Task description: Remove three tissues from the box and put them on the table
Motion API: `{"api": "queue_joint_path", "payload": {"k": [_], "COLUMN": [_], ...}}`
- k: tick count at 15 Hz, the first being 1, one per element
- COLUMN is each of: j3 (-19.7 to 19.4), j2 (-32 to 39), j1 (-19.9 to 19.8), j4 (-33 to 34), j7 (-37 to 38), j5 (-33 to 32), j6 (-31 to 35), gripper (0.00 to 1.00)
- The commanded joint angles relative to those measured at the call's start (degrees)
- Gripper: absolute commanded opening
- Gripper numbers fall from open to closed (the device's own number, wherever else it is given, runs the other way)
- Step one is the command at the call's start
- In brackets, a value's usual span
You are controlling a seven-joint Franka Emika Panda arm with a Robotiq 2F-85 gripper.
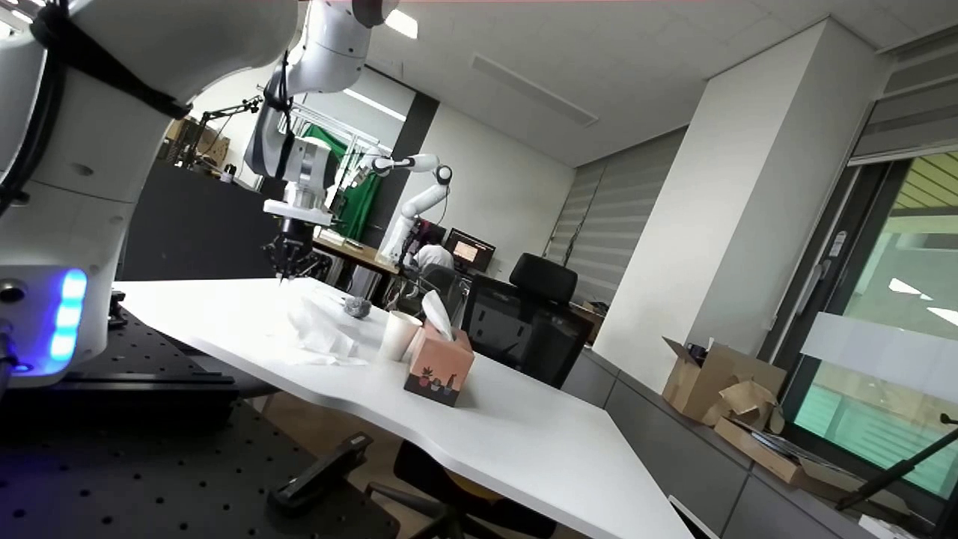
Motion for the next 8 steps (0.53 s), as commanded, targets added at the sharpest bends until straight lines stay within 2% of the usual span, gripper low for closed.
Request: {"api": "queue_joint_path", "payload": {"k": [1,4,8], "j3": [0.65,1.47,2.24], "j2": [4.14,5.65,3.57], "j1": [0.42,-0.74,-3.29], "j4": [2.24,2.62,2.42], "j7": [-2.47,-5.33,-8.39], "j5": [-1.01,-0.28,1.56], "j6": [-3.50,-3.20,-1.81], "gripper": [0.27,0.43,0.71]}}
